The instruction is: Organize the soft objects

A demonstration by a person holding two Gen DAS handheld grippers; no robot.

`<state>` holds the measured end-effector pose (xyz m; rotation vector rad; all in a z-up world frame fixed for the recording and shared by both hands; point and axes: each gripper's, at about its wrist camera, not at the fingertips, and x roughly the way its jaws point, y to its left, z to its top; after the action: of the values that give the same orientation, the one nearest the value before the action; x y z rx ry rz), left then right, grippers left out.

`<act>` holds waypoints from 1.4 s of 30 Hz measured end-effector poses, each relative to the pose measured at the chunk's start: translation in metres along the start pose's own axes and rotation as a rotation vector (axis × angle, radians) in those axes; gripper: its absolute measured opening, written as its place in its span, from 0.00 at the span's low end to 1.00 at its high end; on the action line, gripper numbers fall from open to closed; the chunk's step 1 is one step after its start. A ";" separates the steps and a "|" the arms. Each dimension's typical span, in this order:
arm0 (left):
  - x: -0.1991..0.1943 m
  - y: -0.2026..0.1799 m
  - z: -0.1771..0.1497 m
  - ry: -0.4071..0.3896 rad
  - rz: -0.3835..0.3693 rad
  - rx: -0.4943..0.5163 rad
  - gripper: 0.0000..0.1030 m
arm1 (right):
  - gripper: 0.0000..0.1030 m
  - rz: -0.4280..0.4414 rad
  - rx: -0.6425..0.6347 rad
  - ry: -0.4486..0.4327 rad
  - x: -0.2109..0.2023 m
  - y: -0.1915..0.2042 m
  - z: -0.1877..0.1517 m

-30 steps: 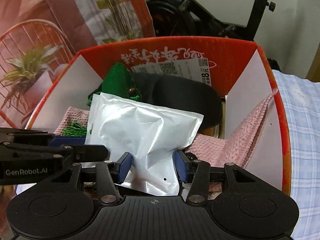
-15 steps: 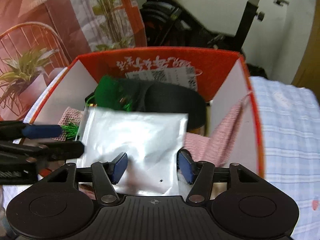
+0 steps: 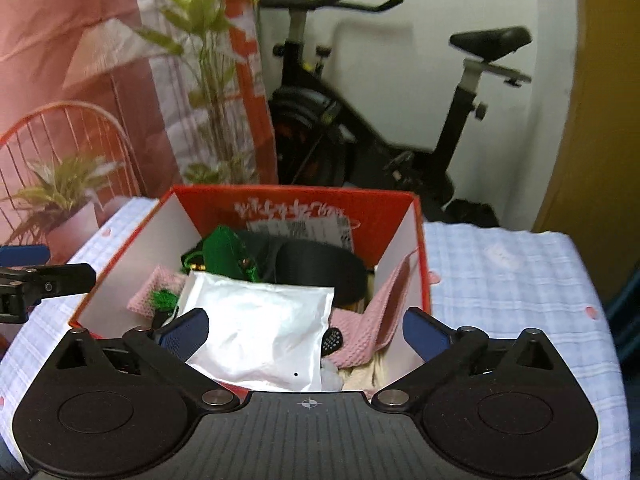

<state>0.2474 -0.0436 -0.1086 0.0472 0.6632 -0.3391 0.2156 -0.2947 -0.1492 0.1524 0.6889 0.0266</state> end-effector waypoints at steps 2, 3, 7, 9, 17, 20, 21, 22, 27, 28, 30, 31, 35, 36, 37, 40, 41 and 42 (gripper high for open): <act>-0.011 -0.002 0.000 -0.027 0.010 -0.012 1.00 | 1.00 -0.013 0.001 -0.017 -0.011 0.003 -0.001; -0.017 -0.003 0.000 -0.040 0.014 -0.017 1.00 | 1.00 -0.023 -0.002 -0.028 -0.016 0.005 -0.002; -0.045 -0.003 0.000 -0.093 0.023 -0.037 1.00 | 1.00 -0.052 -0.021 -0.084 -0.041 0.011 -0.005; -0.059 -0.005 -0.001 -0.121 0.041 -0.045 1.00 | 1.00 -0.053 -0.017 -0.115 -0.055 0.012 -0.007; -0.120 -0.010 -0.011 -0.225 0.087 -0.042 1.00 | 1.00 -0.049 0.006 -0.216 -0.111 0.019 -0.017; -0.141 -0.011 -0.019 -0.255 0.087 -0.043 1.00 | 1.00 -0.051 0.007 -0.246 -0.131 0.025 -0.022; -0.147 -0.012 -0.022 -0.262 0.091 -0.043 1.00 | 1.00 -0.053 0.007 -0.254 -0.137 0.028 -0.024; -0.153 -0.011 -0.024 -0.269 0.095 -0.041 1.00 | 1.00 -0.054 0.005 -0.262 -0.144 0.030 -0.027; -0.184 -0.015 -0.035 -0.304 0.126 -0.030 1.00 | 1.00 -0.051 0.011 -0.291 -0.175 0.040 -0.041; -0.192 -0.016 -0.036 -0.316 0.123 -0.021 1.00 | 1.00 -0.049 0.012 -0.298 -0.181 0.042 -0.045; -0.204 -0.021 -0.039 -0.336 0.128 0.000 1.00 | 1.00 -0.051 0.011 -0.306 -0.191 0.045 -0.052; -0.211 -0.025 -0.041 -0.347 0.137 0.015 1.00 | 1.00 -0.054 0.012 -0.311 -0.197 0.047 -0.056; -0.236 -0.037 -0.047 -0.392 0.168 0.062 1.00 | 1.00 -0.051 0.032 -0.332 -0.218 0.052 -0.066; -0.241 -0.039 -0.048 -0.399 0.169 0.064 1.00 | 1.00 -0.053 0.035 -0.341 -0.224 0.053 -0.068; -0.247 -0.041 -0.050 -0.405 0.170 0.060 1.00 | 1.00 -0.060 0.035 -0.351 -0.229 0.055 -0.070; -0.256 -0.044 -0.054 -0.410 0.165 0.044 1.00 | 1.00 -0.076 0.034 -0.377 -0.245 0.058 -0.075; -0.257 -0.044 -0.055 -0.407 0.164 0.042 1.00 | 1.00 -0.078 0.039 -0.385 -0.249 0.059 -0.077; -0.258 -0.046 -0.056 -0.404 0.167 0.041 1.00 | 1.00 -0.076 0.044 -0.390 -0.254 0.059 -0.079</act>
<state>0.0092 -0.0033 0.0078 0.0703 0.2494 -0.1922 -0.0287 -0.2454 -0.0401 0.1675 0.3051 -0.0891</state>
